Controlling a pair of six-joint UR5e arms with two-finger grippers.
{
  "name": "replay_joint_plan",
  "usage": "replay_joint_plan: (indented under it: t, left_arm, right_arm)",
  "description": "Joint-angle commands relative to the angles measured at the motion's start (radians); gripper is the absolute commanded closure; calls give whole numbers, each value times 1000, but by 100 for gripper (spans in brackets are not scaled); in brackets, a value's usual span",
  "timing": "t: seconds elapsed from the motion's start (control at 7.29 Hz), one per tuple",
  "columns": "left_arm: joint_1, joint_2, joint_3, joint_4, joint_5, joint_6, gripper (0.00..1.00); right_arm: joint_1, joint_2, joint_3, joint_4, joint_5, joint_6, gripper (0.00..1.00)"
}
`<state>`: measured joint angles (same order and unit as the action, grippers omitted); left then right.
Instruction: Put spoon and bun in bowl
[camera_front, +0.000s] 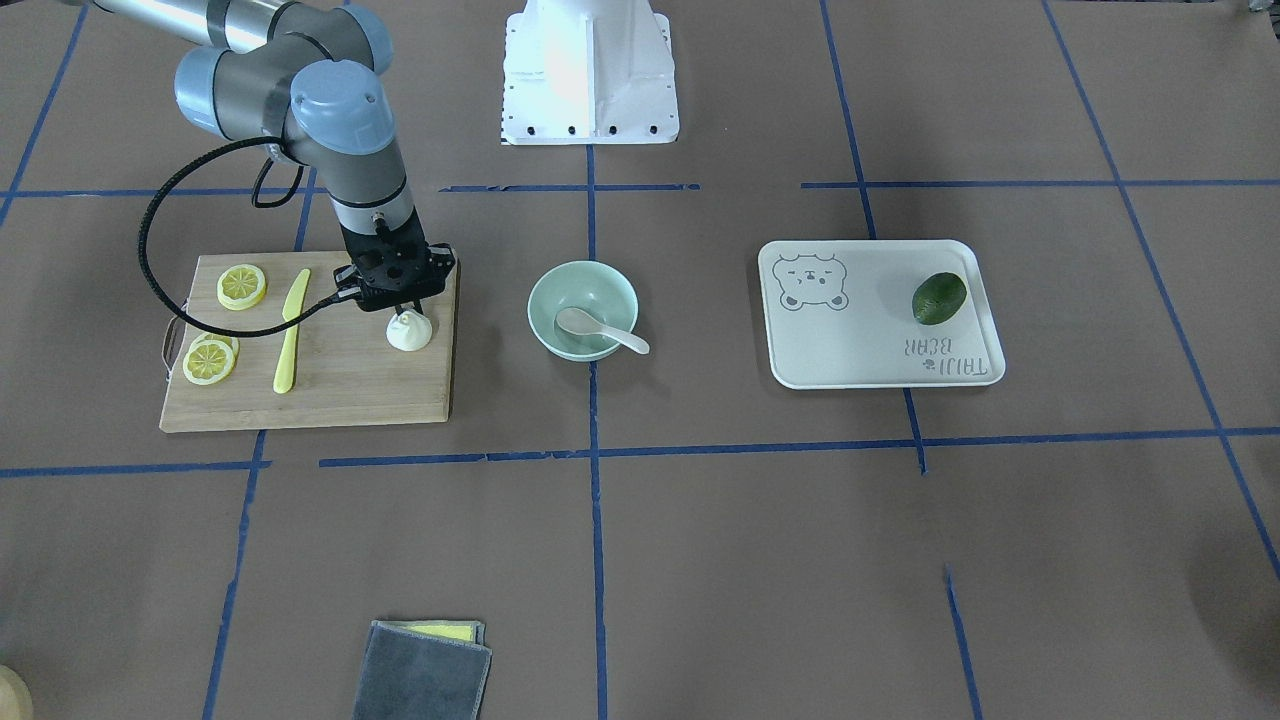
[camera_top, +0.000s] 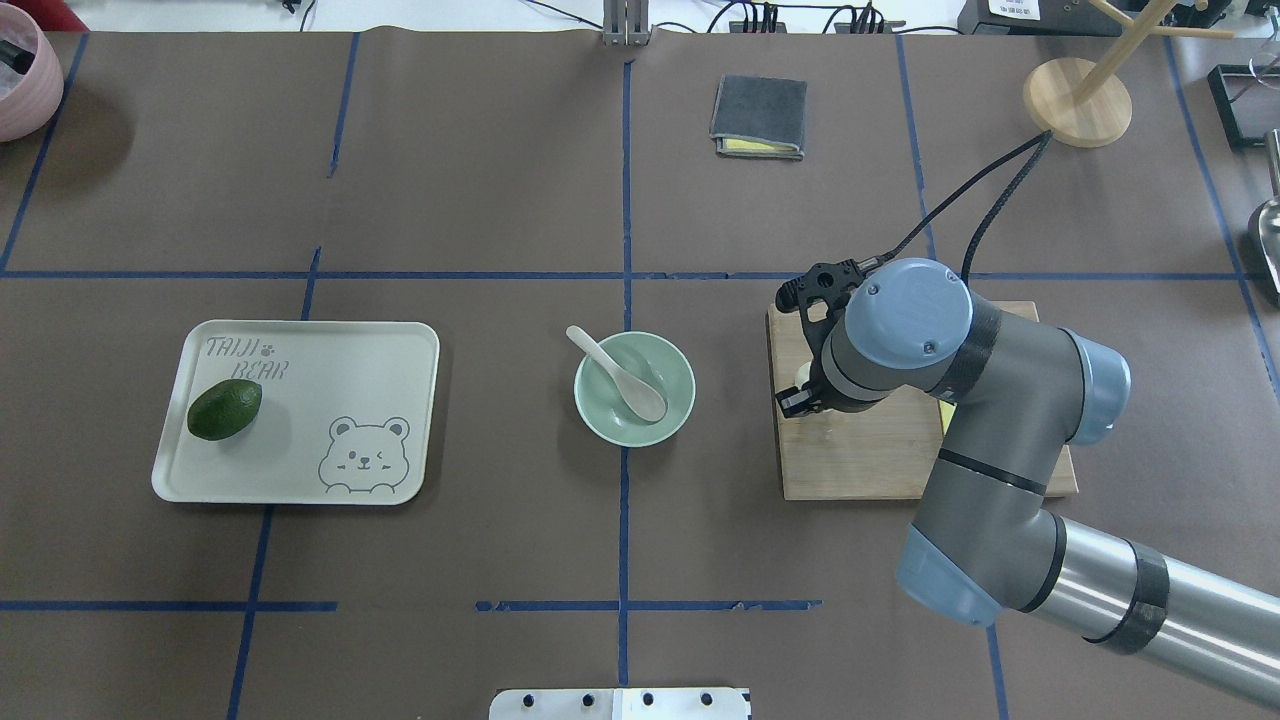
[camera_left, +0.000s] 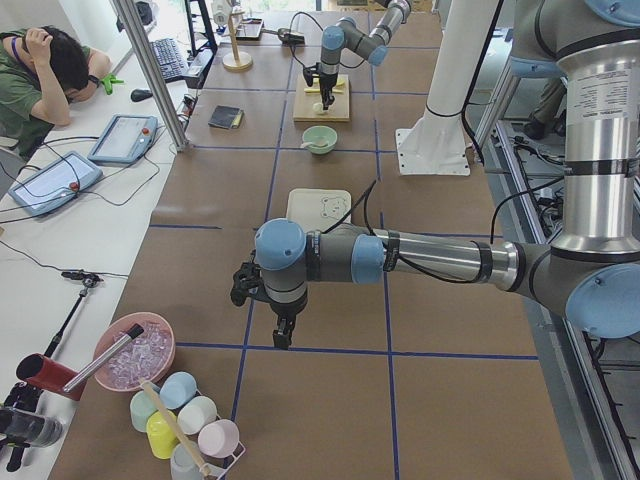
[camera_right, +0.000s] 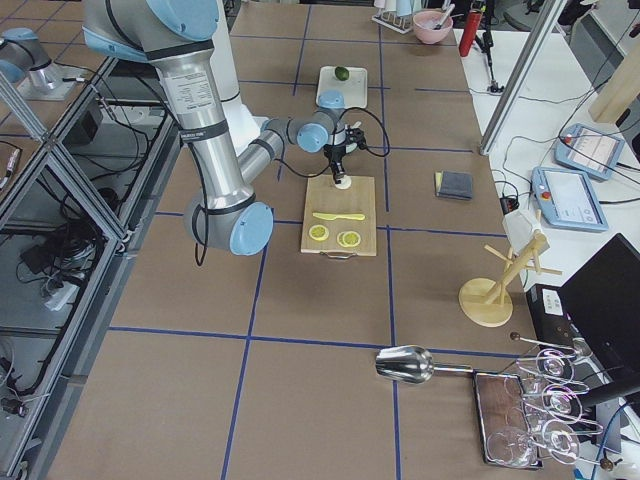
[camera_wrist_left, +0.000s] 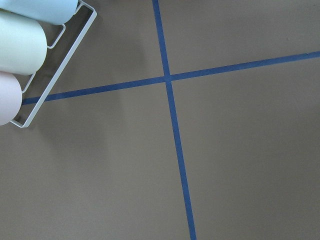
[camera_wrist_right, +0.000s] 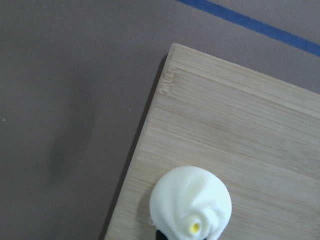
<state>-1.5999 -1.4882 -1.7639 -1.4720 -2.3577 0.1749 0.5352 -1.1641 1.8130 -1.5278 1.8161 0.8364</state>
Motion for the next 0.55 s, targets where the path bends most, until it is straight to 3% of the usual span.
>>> replay_joint_plan:
  t: [0.0,0.41]
  left_arm:
    - [0,-1,1,-1,0,0,0]
    - [0,-1,9,-1,-2,0,0]
  right_arm:
    - [2,87,9,-17,2,51,100]
    - [-23,315,-53,-144,-3,197,100]
